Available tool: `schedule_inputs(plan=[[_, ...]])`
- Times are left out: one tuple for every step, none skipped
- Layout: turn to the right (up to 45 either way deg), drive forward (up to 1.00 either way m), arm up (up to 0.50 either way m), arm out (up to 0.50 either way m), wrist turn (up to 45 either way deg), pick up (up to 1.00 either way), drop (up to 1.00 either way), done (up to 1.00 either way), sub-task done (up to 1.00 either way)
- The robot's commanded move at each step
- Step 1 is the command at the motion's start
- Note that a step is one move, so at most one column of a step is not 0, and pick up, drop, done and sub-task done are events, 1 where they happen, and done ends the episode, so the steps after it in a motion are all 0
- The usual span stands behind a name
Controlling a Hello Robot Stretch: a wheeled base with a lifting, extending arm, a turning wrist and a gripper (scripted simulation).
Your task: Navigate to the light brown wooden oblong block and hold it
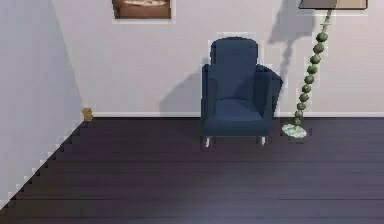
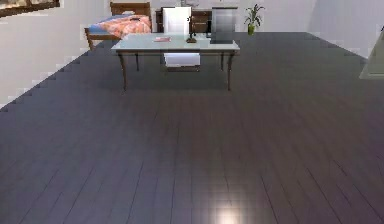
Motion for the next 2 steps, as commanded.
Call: schedule_inputs(plan=[[0.0,0.7,0.0,0.0,0.0,0.0,0.0,0.0,0.0],[-39.0,0.0,0.0,0.0,0.0,0.0,0.0,0.0,0.0]])
